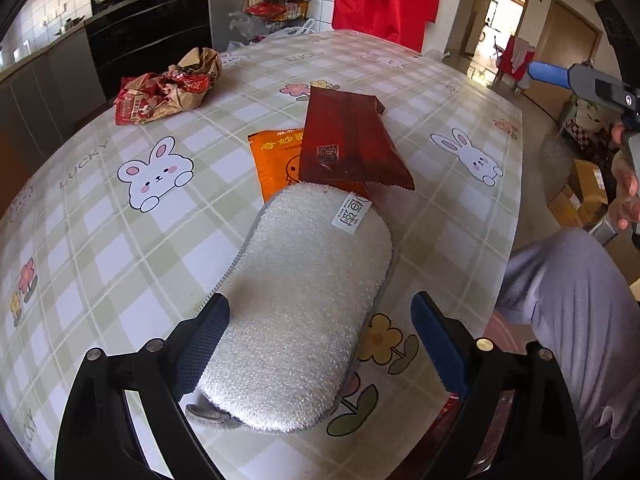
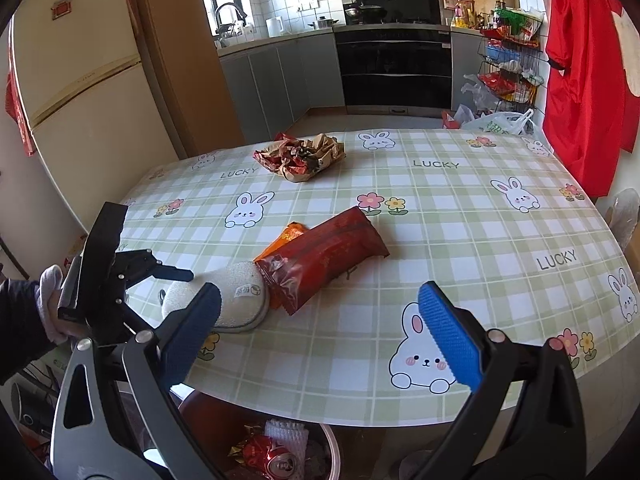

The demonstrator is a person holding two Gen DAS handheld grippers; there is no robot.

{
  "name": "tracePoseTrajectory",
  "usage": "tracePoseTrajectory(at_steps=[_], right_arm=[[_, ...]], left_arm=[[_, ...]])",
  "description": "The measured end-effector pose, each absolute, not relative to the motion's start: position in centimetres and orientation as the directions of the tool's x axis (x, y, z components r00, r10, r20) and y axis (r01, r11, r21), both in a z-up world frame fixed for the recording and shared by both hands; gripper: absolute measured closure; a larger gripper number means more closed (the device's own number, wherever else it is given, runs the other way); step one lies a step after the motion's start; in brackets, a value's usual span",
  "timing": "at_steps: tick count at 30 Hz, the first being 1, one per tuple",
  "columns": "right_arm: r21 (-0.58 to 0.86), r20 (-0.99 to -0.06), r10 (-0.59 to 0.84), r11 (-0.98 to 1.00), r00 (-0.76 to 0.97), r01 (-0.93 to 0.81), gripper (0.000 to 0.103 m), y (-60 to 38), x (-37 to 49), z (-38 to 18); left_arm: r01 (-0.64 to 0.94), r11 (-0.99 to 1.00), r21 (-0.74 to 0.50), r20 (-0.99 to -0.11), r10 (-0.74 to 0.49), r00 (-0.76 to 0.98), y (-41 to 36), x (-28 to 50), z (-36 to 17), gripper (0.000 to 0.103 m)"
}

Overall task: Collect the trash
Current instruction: 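Grasp the white fuzzy oval pad with the left tool and lift it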

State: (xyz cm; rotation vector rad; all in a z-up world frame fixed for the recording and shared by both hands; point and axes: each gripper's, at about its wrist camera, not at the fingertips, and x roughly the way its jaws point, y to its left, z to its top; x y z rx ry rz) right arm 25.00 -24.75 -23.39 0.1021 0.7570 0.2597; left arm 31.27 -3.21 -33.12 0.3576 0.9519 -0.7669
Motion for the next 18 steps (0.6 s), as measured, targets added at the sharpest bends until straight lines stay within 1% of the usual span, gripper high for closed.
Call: tracePoseTrajectory(at_steps=[2, 7, 14, 17, 18], right_arm=[[0.186, -0.671, 0.266, 0.964, 0.692, -0.19, 0.006, -24.9, 25.2, -23.6], [0.203, -0.681, 0.272, 0.962, 0.679, -0.181, 0.006, -25.0, 25.5, -23.9], [0.199, -0.685, 0.273, 0.962, 0.675, -0.187, 0.006, -24.8, 25.6, -24.0], [0.198, -0.686, 0.273, 0.962, 0.675, -0.188, 0.006, -24.9, 25.6, -24.0], [0.196, -0.685, 0.272, 0.962, 0.675, -0.188, 0.006, -24.9, 25.6, -24.0]], left_arm=[[0.743, 0.669, -0.026, -0.842, -0.415, 0.344, -3.6, 31.6, -33.3, 0.012], [0.753, 0.658, -0.011, -0.86, -0.391, 0.329, -3.9, 32.5, -33.3, 0.01], [0.768, 0.634, 0.086, -0.881, -0.312, 0.357, -4.6, 32.5, -33.9, 0.01], [0.755, 0.64, 0.146, -0.884, -0.257, 0.389, -5.0, 32.8, -34.2, 0.01], [0.747, 0.643, 0.171, -0.885, -0.233, 0.403, -5.0, 33.0, -34.3, 0.008]])
